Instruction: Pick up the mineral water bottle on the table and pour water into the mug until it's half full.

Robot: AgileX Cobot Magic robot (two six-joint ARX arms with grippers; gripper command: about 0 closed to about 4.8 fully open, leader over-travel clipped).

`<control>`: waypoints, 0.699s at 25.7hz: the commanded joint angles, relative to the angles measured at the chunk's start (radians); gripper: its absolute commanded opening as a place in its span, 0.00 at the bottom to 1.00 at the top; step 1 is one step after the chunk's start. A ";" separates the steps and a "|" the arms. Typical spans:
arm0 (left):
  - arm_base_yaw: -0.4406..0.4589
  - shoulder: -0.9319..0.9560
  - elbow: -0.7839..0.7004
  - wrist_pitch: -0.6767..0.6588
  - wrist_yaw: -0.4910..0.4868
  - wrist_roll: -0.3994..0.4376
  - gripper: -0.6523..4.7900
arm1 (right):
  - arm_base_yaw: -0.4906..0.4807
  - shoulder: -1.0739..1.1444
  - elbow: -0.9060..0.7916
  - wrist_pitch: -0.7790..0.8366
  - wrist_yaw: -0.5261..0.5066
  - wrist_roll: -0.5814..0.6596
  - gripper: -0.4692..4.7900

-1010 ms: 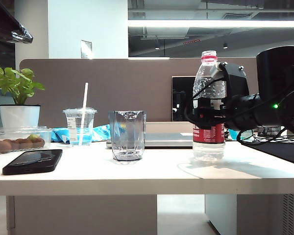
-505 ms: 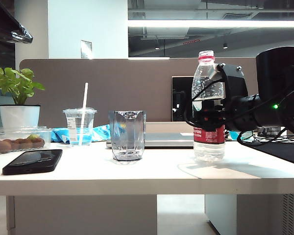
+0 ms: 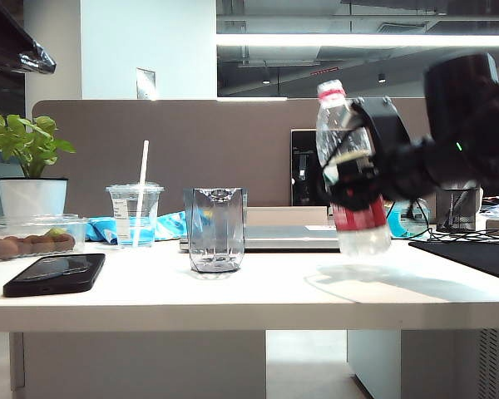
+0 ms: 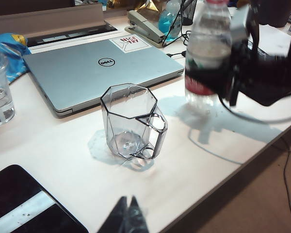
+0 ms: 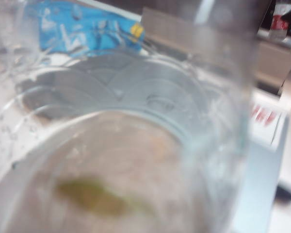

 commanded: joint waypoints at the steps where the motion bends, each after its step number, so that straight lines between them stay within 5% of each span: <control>1: 0.001 -0.002 0.006 0.007 -0.003 0.001 0.11 | 0.003 -0.028 0.084 -0.047 -0.003 -0.068 0.51; 6: 0.001 -0.002 0.006 0.007 -0.003 0.001 0.11 | 0.014 -0.028 0.183 -0.142 0.003 -0.164 0.51; 18: 0.003 -0.002 0.006 0.006 -0.010 0.005 0.11 | 0.066 -0.021 0.296 -0.418 0.122 -0.654 0.51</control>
